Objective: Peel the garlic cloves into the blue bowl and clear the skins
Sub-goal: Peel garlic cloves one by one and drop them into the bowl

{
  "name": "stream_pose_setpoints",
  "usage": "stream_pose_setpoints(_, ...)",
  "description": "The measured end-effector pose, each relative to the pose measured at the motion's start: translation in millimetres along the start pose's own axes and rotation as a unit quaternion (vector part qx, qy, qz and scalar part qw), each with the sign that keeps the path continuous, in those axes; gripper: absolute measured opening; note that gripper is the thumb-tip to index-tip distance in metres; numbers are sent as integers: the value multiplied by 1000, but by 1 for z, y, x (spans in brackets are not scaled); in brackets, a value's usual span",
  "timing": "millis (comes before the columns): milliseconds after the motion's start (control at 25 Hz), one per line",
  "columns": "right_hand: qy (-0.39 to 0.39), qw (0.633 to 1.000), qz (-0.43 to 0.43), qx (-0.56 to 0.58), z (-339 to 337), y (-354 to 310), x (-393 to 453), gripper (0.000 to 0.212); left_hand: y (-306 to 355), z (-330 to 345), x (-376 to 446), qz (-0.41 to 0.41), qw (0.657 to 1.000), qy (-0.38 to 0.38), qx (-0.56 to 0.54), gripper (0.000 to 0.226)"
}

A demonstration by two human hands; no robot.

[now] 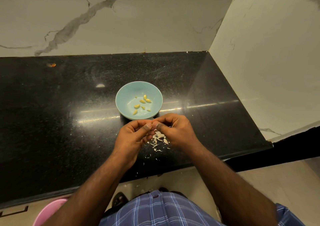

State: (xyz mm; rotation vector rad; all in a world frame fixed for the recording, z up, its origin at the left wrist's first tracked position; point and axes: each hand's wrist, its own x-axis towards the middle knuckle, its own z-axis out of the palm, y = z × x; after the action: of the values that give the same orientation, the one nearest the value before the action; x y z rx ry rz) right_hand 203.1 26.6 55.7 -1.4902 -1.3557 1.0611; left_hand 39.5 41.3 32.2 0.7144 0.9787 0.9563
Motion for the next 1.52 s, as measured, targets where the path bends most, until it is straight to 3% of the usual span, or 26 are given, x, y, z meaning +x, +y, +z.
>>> stream_pose_setpoints(240, -13, 999, 38, 34, 1, 2, -1, 15, 1, 0, -1, 6, 1000, 26, 8, 8)
stream_pose_setpoints(400, -21, 996, 82, 35, 3, 5, 0, 13, 0, -2, 0, 59, 992, 31, 109, 8)
stream_pose_setpoints(1200, 21, 989, -34, -145, 6, -15, -10, 14, 0, 7, 3, 107, 979, 36, 172, 14)
stream_pose_setpoints(1520, 16, 992, -51, -117, 3, -12, -13, 11, 2, 7, -1, 100, 986, 28, 132, 11)
